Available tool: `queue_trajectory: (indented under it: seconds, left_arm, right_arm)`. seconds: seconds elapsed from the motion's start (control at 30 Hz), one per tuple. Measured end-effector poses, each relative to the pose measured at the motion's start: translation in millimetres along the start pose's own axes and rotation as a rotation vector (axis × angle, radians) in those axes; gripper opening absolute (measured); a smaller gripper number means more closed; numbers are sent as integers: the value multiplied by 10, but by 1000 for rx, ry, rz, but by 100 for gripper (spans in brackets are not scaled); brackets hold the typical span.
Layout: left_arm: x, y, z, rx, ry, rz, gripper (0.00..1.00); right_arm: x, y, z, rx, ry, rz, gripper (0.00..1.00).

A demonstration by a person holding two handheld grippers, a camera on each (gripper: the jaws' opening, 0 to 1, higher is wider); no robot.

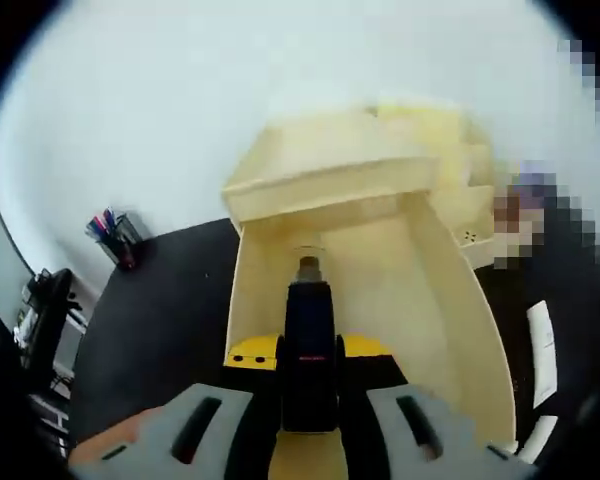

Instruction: Open the drawer, pick up the cosmetic bottles from the table one by one, place them into the drawer, release the gripper, close the drawer, and move the gripper away

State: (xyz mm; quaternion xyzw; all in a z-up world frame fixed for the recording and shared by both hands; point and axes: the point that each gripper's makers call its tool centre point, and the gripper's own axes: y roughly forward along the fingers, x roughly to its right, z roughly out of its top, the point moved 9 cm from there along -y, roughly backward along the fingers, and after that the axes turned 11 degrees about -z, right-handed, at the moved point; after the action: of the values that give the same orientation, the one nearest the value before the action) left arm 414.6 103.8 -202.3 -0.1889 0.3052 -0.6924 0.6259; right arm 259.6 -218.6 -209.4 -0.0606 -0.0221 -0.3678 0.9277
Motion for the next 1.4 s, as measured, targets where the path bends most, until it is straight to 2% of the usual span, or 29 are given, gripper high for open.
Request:
queue_trajectory:
  seconds: [0.07,0.23,0.37,0.43,0.5,0.63,0.77,0.87,1.0,1.2,1.27,1.4]
  left_arm:
    - [21,-57,49,36,48,26,16]
    - [61,-164,150,60,76,32,15]
    - [111,-204,177,68,85,10,13]
    - [145,-182,164,66,75,-20,13]
    - [170,-141,145,70,80,-23,13]
    - [145,-57,101,37,95,6,12]
    - [110,-41,89,30,138,51,6]
    - [112,-49,71,20,157,77,6]
    - [137,-53,48,21,158,80,6]
    - [176,-41,34,0,238,142,6]
    - [207,-75,44,19,252,151,6]
    - [278,-231,112,62,271,122,6]
  right_arm:
    - [2,0,1,1,2,1,61]
    - [-6,2,1,0,0,5,60]
    - [-10,3,2,1,1,6,60]
    - [-9,6,2,1,-2,4,60]
    - [-28,6,-3,1,-5,4,60]
    - [-3,9,-4,0,-2,1,60]
    - [26,-1,19,7,1,-2,60]
    - [25,-5,28,11,2,0,60]
    - [35,-6,29,12,5,-2,59]
    - [36,-7,35,14,4,-3,59]
    - [44,-5,34,13,5,-4,59]
    - [69,-5,40,13,9,-13,59]
